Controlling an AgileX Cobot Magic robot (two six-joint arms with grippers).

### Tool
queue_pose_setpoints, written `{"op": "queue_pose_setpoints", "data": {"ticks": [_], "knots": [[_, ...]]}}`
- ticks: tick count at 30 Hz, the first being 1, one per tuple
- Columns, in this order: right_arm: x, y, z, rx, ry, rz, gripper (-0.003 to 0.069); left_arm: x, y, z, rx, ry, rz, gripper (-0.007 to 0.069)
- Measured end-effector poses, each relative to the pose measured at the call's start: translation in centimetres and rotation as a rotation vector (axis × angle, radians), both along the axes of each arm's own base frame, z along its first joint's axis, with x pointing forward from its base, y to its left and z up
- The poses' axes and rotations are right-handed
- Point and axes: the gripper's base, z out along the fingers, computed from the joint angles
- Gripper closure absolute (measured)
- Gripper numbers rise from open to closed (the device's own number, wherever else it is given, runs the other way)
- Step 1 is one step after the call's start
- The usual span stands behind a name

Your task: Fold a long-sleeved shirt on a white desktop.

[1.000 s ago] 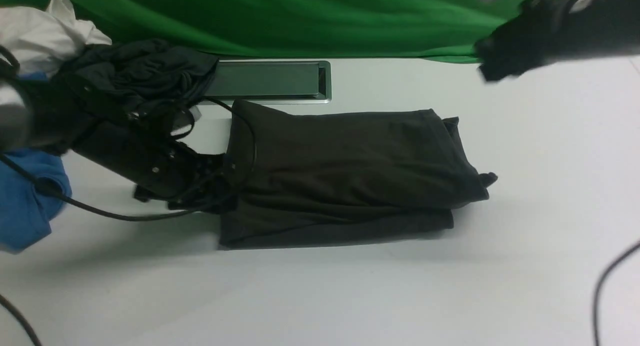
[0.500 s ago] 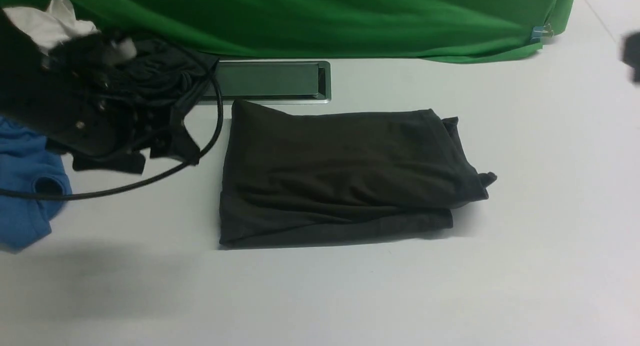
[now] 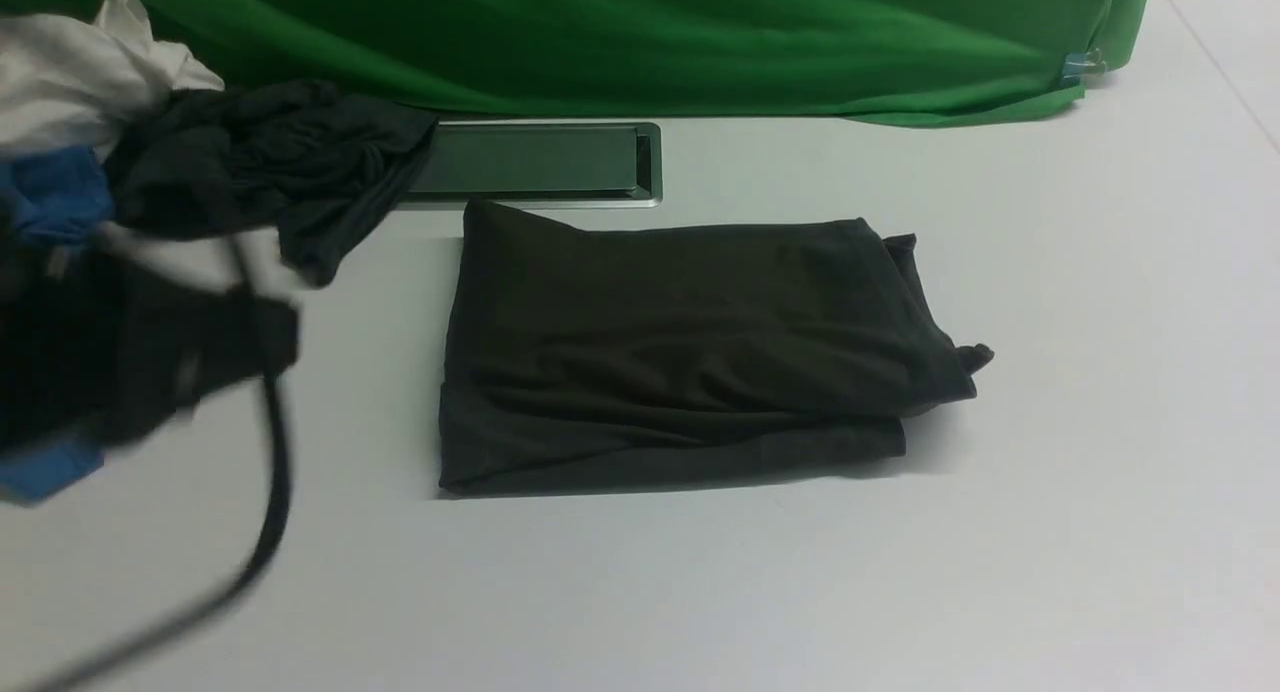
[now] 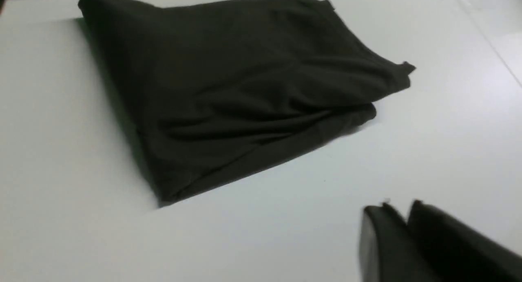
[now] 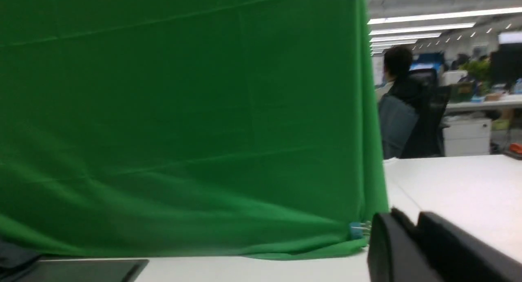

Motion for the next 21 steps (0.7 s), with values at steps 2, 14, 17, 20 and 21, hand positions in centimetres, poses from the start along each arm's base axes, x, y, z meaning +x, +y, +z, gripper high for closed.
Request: {"op": "queue_pose_setpoints", "data": {"ticks": [2, 14, 17, 20, 21], "knots": [[0.0, 0.0, -0.4, 0.004, 0.015, 0.001, 0.0579, -1.1, 0.2, -0.5, 0.017, -0.047, 0.021, 0.0601], [0.1, 0.4, -3.1, -0.022, 0.285, 0.049, 0.0554, -5.4, 0.8, 0.0, 0.068, -0.236, 0.059, 0.0609], [0.1, 0.5, -3.1, -0.023, 0.292, 0.051, 0.0545, -5.4, 0.8, -0.1, 0.079, -0.235, 0.062, 0.0608], [0.1, 0.5, -3.1, -0.023, 0.294, 0.051, 0.0541, -5.4, 1.0, -0.2, 0.113, -0.24, 0.067, 0.0608], [0.1, 0.5, -3.2, -0.023, 0.295, 0.051, 0.054, -5.3, 1.1, -0.2, 0.128, -0.246, 0.07, 0.0608]]}}
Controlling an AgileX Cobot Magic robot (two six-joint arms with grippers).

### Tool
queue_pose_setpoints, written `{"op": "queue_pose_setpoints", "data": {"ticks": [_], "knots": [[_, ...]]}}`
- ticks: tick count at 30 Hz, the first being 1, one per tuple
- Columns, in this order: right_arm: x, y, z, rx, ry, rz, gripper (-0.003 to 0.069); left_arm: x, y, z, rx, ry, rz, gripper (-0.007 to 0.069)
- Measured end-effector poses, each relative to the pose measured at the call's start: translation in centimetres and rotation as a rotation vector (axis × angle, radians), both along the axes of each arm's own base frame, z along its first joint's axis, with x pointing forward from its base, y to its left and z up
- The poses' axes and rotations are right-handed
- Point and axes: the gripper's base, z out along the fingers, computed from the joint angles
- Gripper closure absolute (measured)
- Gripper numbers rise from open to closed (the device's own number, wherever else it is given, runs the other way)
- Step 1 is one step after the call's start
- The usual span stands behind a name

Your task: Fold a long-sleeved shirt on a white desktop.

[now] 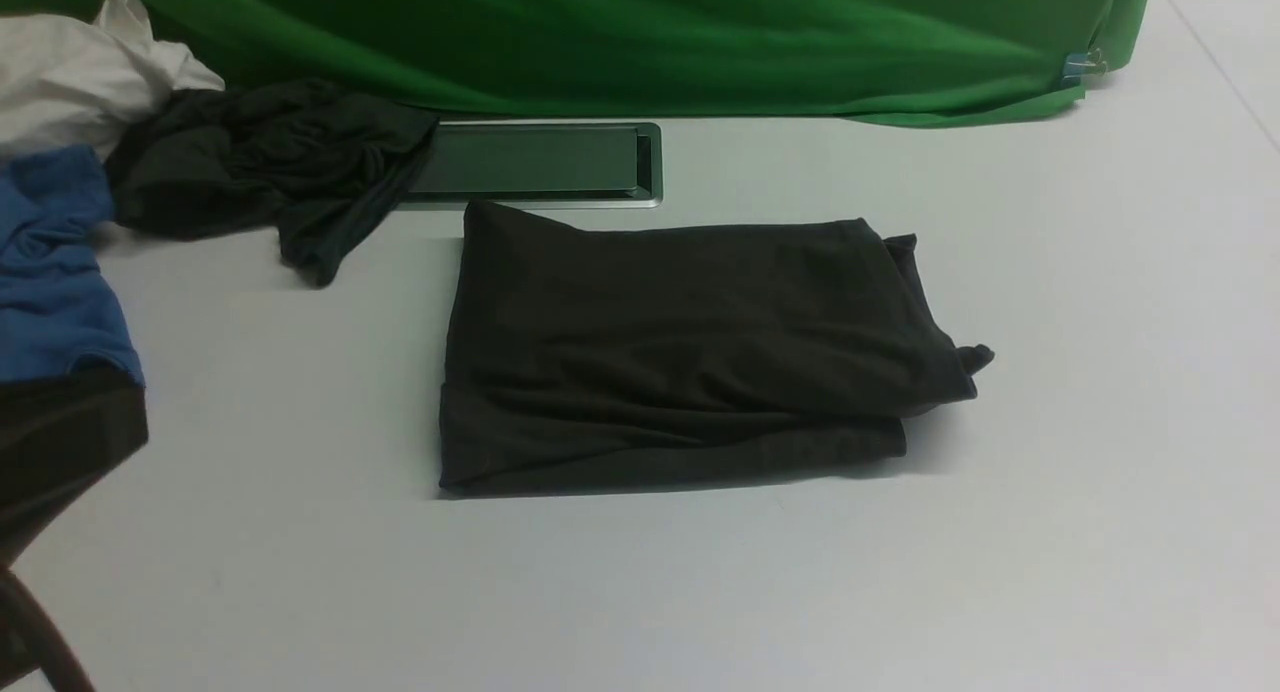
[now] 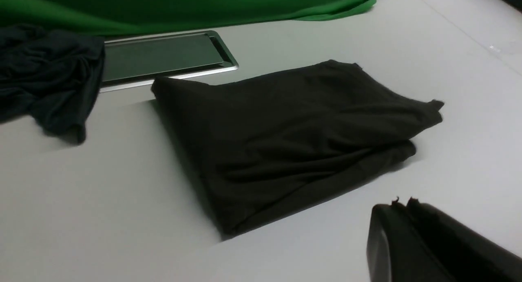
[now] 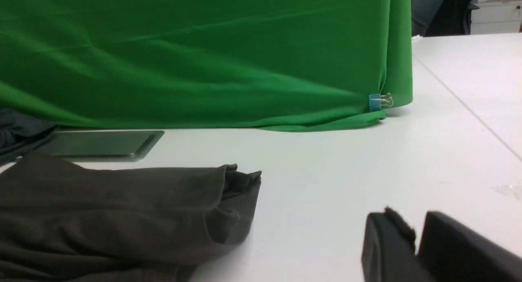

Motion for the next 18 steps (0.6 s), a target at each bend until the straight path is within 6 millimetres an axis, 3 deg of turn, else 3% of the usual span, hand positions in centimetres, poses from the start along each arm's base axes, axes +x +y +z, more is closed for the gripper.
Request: {"op": "queue_pose_setpoints", "data": {"ticks": [4, 7, 11, 12, 13, 14, 15, 16, 18], "knots": [[0.0, 0.0, 0.0, 0.0, 0.001, 0.0, 0.0531, 0.5, 1.3, -0.5, 0.079, -0.134, 0.125, 0.0608], [0.0, 0.0, 0.0, 0.0, 0.001, 0.0, 0.0525, 0.2, 2.4, -1.9, 0.097, -0.244, 0.253, 0.0608], [0.0, 0.0, 0.0, 0.0, 0.001, 0.0, 0.0517, -0.5, 3.6, -7.9, 0.184, -0.401, 0.371, 0.0608], [0.0, 0.0, 0.0, 0.0, 0.001, 0.0, 0.0517, -0.6, 3.6, -7.9, 0.184, -0.409, 0.372, 0.0608], [0.0, 0.0, 0.0, 0.0, 0.001, 0.0, 0.0515, -0.8, 3.7, -11.3, 0.246, -0.414, 0.357, 0.0608], [0.0, 0.0, 0.0, 0.0, 0.001, 0.0, 0.0514, -1.0, 3.7, -11.6, 0.249, -0.419, 0.357, 0.0608], [0.0, 0.0, 0.0, 0.0, 0.001, 0.0, 0.0512, -1.2, 3.6, -14.1, 0.265, -0.401, 0.349, 0.0608], [0.0, 0.0, 0.0, 0.0, 0.001, 0.0, 0.0512, -1.2, 3.6, -14.4, 0.265, -0.399, 0.349, 0.0608], [0.0, 0.0, 0.0, 0.0, 0.001, 0.0, 0.0512, -1.1, 3.6, -17.0, 0.222, -0.34, 0.353, 0.0608]]}}
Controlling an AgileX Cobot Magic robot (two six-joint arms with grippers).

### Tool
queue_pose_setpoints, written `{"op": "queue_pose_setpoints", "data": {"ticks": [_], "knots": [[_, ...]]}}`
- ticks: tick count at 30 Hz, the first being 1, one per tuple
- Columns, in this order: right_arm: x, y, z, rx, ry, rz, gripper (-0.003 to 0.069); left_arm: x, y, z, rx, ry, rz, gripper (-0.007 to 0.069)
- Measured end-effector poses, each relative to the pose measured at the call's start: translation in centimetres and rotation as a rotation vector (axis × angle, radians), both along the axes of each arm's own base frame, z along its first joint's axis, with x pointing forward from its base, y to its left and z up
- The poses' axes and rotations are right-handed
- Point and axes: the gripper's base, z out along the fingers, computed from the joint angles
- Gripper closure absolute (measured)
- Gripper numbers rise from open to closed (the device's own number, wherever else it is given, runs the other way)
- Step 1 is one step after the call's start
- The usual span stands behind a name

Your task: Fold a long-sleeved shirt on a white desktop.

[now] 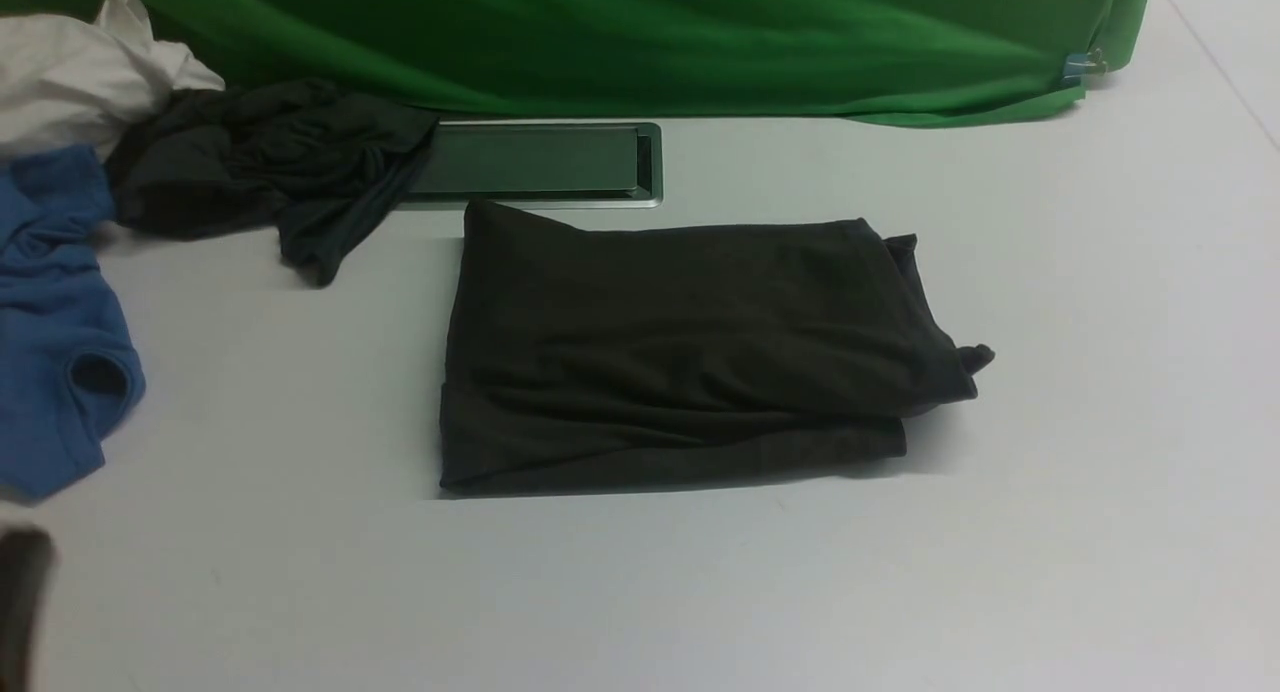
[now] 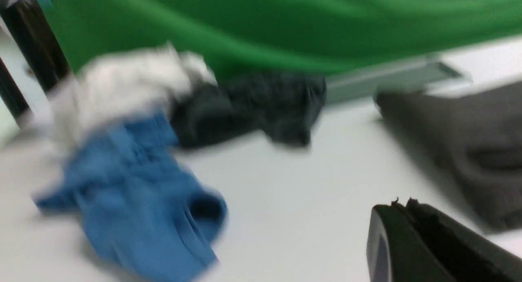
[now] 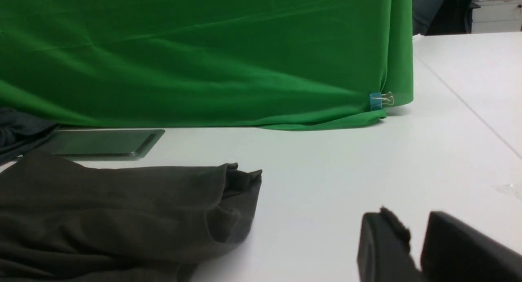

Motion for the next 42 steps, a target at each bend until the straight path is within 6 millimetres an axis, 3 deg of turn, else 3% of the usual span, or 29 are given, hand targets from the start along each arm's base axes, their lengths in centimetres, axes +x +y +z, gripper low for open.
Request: {"op": "queue_pose_setpoints", "data": {"ticks": [5, 42], "knots": [[0.0, 0.0, -0.02, 0.0, 0.002, 0.0, 0.0503, -0.09, 0.0, -1.01, -0.082, 0.062, 0.014, 0.0607], [-0.49, -0.06, 0.42, 0.006, -0.053, 0.001, 0.0429, -0.1, -0.1, -1.0, -0.135, 0.06, 0.013, 0.0606]]}}
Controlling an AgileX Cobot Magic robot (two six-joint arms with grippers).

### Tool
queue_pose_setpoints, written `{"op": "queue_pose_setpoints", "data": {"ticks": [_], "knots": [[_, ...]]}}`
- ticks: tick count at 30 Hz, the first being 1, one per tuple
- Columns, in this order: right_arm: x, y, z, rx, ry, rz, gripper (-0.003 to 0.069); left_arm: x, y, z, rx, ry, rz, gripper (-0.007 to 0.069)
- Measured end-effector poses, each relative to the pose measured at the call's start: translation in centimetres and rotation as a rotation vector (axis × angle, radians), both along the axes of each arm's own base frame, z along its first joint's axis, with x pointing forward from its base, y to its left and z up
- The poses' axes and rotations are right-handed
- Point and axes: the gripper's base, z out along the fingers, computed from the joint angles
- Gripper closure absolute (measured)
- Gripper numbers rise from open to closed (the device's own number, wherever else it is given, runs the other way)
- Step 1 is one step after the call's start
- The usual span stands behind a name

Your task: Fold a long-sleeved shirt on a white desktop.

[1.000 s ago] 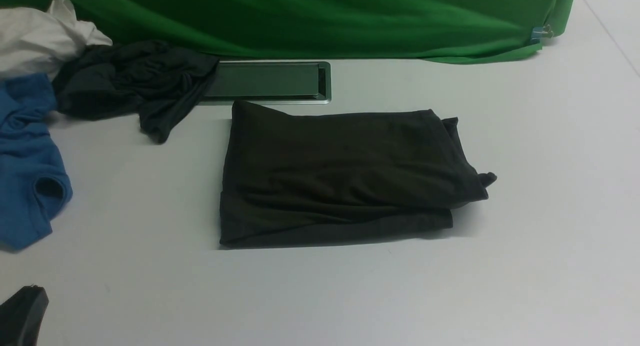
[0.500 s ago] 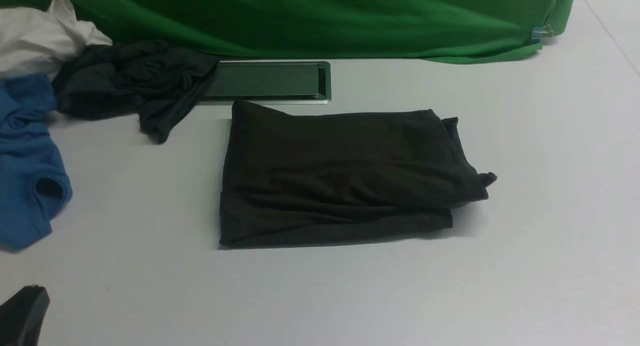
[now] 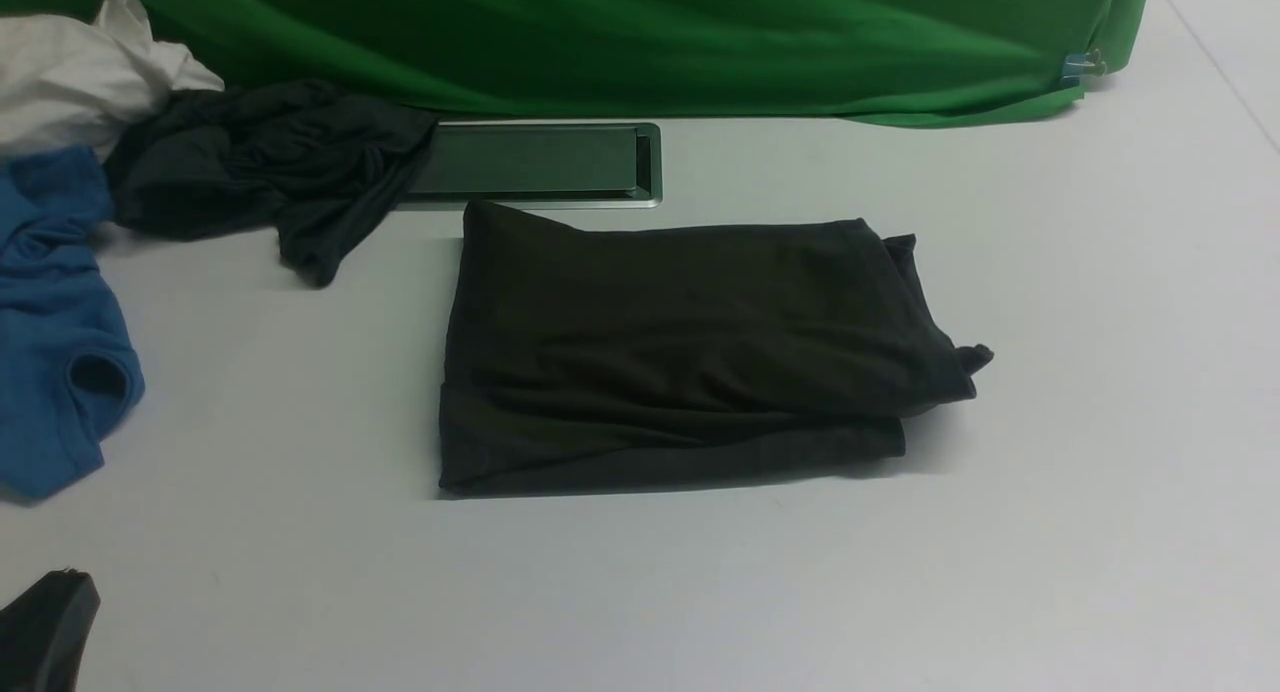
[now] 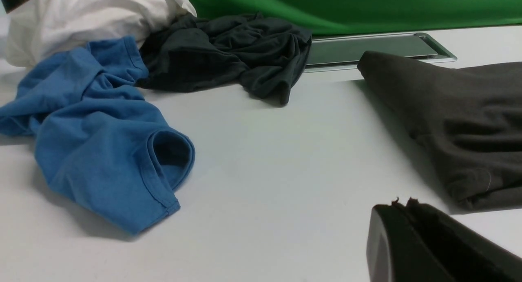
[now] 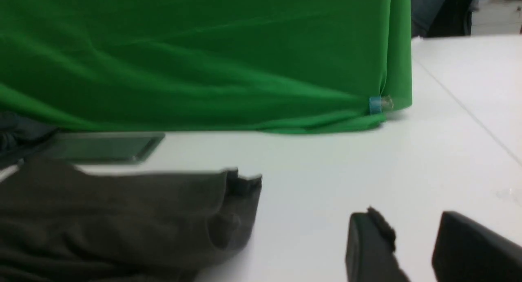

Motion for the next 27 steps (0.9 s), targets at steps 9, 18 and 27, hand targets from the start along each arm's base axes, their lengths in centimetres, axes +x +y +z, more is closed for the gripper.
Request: {"op": "queue_pose_setpoints", "data": {"ticks": [9, 18, 27], "knots": [[-1.4, -0.9, 1.1, -0.17, -0.173, -0.126, 0.0421, 0.0, 0.0, 0.0, 0.0, -0.001, 0.0, 0.0606], [-2.0, -1.2, -1.0, -0.197, 0.046, -0.19, 0.0421, 0.0, 0.0, 0.0, 0.0, -0.001, 0.0, 0.0606], [-2.1, -1.1, -1.9, -0.146, 0.142, -0.174, 0.0421, 0.0, 0.0, 0.0, 0.0, -0.001, 0.0, 0.0606]]}}
